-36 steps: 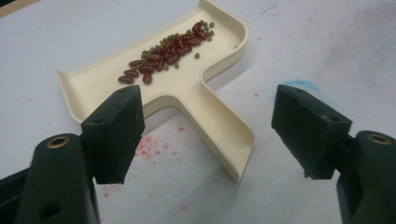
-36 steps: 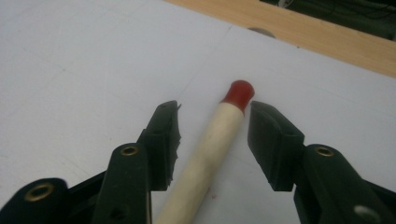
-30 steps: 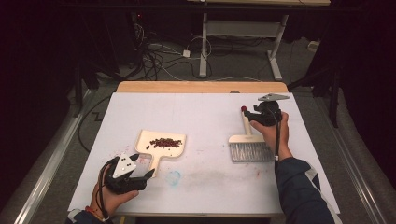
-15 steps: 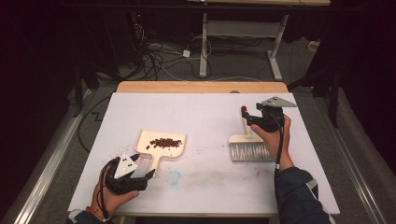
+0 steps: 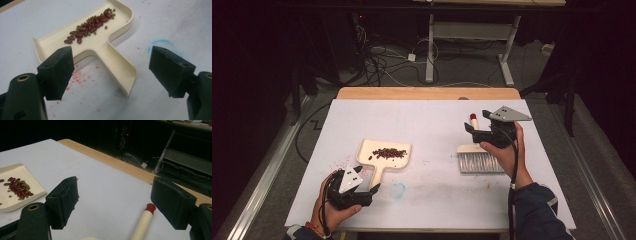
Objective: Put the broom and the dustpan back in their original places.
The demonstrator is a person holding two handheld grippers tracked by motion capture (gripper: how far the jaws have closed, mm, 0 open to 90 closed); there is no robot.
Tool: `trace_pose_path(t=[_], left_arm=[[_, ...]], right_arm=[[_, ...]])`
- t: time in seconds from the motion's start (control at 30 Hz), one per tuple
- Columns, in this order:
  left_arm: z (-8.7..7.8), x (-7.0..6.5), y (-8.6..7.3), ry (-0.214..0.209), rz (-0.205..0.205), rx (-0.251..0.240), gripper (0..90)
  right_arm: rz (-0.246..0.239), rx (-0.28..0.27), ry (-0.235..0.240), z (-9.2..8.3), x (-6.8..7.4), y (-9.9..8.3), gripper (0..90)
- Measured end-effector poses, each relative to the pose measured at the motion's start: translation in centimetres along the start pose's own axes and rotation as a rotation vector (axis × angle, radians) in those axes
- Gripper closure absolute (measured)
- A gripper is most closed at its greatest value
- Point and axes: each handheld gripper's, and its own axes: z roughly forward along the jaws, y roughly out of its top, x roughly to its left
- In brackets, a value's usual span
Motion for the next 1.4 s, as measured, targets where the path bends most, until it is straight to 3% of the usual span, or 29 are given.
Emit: trace_pose_path(t=[0.17,0.9,1.0,1.4], left_arm=[[-0.2,0.0,0.0,-0.001,-0.002,-0.009,20.1],[-0.3,0.0,0.0,0.006,0.0,-0.014,19.4],[-0.2,0.0,-0.1,0.013,-0.011,-0.008,18.1],[-0.1,-0.1,-0.1,0.01,0.006,0.006,18.1]], right_arm=[[-0.029,-0.014,0.018,-0.9,0.5,0.2,22.3],[-0.131,-0.051,0.003,-5.5,2.5,-1.5,22.8],[-0.137,-0.048,0.005,-6.0,2.6,-1.9,22.9],[-0.156,-0.068,-0.027,-7.6,2.3,-4.0,23.3]])
